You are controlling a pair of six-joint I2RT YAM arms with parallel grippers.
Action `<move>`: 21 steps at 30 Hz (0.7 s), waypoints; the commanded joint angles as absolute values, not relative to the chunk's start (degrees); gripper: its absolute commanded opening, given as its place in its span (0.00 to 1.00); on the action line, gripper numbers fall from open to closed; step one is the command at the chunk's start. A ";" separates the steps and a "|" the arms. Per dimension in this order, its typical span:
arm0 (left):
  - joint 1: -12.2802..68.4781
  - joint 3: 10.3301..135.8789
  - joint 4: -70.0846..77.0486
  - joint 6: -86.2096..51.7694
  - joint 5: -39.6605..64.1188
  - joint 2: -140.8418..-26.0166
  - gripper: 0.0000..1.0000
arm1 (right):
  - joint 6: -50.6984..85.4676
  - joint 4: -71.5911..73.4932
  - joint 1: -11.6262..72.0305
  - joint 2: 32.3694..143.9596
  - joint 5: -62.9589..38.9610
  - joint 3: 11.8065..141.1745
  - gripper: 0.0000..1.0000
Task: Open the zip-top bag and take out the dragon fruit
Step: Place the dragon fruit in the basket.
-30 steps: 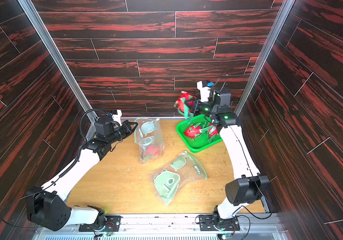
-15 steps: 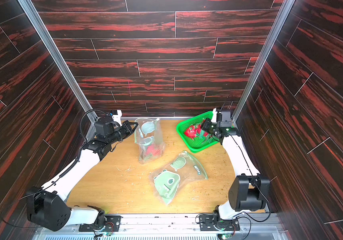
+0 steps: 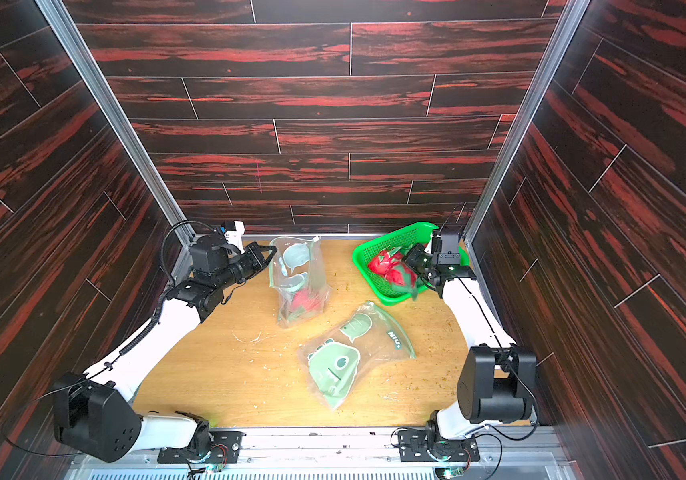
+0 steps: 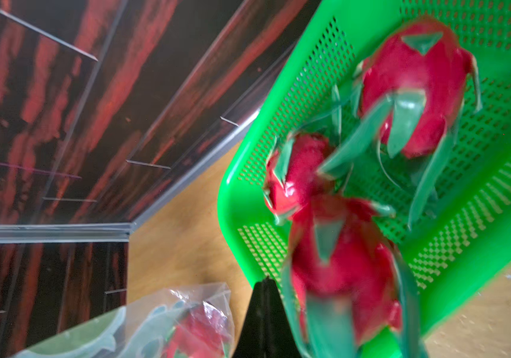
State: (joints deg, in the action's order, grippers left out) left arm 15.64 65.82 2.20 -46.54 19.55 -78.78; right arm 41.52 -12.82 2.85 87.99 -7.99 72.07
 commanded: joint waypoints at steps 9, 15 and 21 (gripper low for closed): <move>15.29 65.83 3.53 -46.33 20.94 -78.54 0.00 | 48.55 -5.10 2.56 90.38 -12.46 67.93 0.00; 15.34 65.99 3.43 -46.06 20.89 -78.54 0.00 | 47.24 -6.12 2.63 91.40 -12.54 68.77 0.00; 15.29 66.41 3.43 -46.05 21.31 -79.02 0.00 | 42.82 -10.57 2.64 92.02 -14.28 71.77 0.02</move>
